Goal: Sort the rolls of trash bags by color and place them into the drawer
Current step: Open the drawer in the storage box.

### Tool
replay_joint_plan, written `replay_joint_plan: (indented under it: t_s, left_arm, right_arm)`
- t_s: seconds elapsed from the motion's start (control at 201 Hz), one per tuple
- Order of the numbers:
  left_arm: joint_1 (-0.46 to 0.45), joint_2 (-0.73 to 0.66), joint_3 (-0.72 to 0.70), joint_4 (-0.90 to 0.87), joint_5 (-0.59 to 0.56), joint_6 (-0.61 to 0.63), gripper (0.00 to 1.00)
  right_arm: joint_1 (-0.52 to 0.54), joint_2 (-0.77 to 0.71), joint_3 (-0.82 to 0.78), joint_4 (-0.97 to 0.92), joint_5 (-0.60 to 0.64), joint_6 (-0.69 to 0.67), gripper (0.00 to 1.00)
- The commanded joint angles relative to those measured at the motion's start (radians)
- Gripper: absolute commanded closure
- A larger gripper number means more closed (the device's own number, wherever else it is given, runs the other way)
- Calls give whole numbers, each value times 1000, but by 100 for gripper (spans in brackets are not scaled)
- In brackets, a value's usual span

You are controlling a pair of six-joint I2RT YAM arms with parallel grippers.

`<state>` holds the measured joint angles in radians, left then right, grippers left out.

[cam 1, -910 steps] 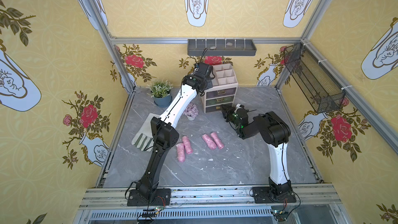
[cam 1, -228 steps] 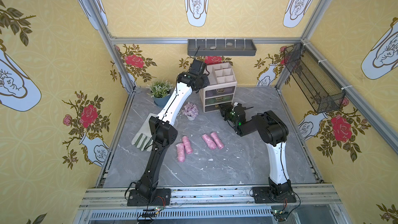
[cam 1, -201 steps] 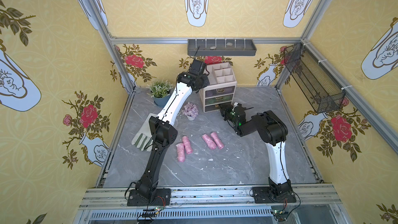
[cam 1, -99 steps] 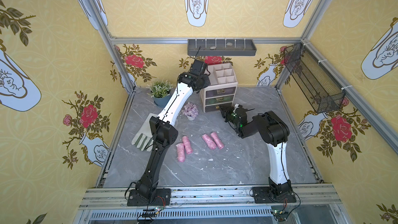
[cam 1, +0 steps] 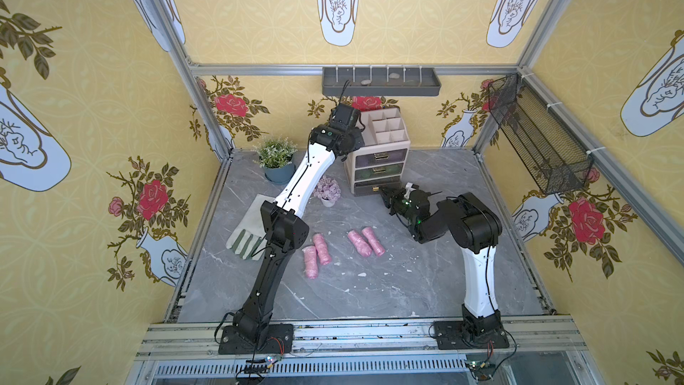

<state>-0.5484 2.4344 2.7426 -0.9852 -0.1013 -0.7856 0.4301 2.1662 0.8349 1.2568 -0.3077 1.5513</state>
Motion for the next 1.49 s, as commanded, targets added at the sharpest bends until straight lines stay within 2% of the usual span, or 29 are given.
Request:
replay_joint_plan:
  t_s: [0.0,0.762,1.045,1.489]
  left_arm:
    - [-7,41,-3,-116,48,-38,100]
    - [-12,53,17,-130,35,-40,100]
    - [-10,51,18,-129,35,-35,100]
    - [-12,53,13,-118,49,-49,100]
  right_arm:
    - [9,-15,-32,-17,-114,4,100]
    - [-13,-164,-263,-13,-198,-42,100]
    - [-33,-227,-283,-91,-231,-79,100]
    - [-8,-218,-283,-103,-251,-83,100]
